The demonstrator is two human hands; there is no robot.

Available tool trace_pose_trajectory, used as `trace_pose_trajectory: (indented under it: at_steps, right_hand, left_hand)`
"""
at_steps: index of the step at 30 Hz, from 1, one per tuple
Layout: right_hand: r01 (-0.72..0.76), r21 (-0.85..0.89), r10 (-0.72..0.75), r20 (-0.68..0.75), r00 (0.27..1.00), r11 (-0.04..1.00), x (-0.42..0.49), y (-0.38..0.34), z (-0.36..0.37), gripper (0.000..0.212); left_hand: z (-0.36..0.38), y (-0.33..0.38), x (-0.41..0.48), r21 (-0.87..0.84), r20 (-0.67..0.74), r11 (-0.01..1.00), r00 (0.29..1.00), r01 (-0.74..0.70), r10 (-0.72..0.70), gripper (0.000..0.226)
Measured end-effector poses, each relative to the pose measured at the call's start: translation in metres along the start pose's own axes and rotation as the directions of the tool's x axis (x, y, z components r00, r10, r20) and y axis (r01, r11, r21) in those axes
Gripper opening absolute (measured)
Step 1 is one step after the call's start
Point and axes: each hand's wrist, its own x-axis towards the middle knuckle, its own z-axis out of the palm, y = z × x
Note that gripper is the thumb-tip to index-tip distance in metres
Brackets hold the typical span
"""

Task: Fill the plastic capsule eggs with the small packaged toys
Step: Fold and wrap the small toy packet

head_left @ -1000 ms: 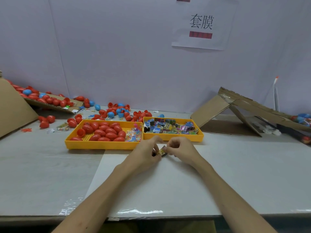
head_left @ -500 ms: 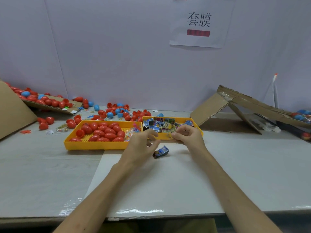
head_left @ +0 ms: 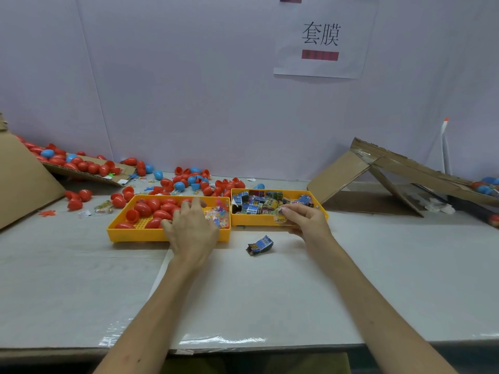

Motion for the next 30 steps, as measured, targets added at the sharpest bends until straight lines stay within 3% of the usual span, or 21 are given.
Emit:
trace_pose_trajectory:
  at_steps: [7,12,14,19,25,27,30]
  right_hand:
    - [-0.026,0.013,0.026,0.014,1.0,1.0,0.0,0.001,0.001,0.006]
    - [0.006,0.01,-0.007,0.083,0.997,1.0,-0.001,0.001,-0.001,0.013]
    - [0.01,0.056,-0.017,0.113,0.993,0.998,-0.001,0.002,-0.001,0.014]
    - [-0.001,0.137,-0.021,0.158,0.987,0.991,-0.002,0.001,-0.001,0.014]
    - [-0.007,0.131,-0.014,0.159,0.987,0.991,-0.004,-0.006,-0.001,0.028]
    - [-0.012,0.149,-0.013,0.165,0.986,0.989,-0.004,-0.007,-0.001,0.031]
    - [-0.023,0.192,-0.012,0.179,0.984,0.981,-0.004,-0.007,0.0,0.034]
  left_hand:
    - [-0.004,0.002,0.0,-0.309,-0.03,0.951,0.999,-0.023,0.015,0.044]
    - [-0.008,0.008,-0.001,-0.467,-0.202,0.846,0.963,-0.255,0.179,0.024]
    - [-0.008,0.012,-0.003,-0.56,-0.19,0.78,0.959,-0.28,0.209,0.024]
    - [-0.004,0.022,-0.01,-0.797,0.081,0.598,0.966,-0.086,0.246,0.024]
    - [-0.005,0.025,-0.012,-0.804,0.369,0.568,0.895,0.173,0.25,0.036]
    - [-0.008,0.026,-0.013,-0.817,0.428,0.515,0.872,0.26,0.238,0.045]
    - [-0.009,0.026,-0.013,-0.833,0.494,0.409,0.832,0.371,0.251,0.041]
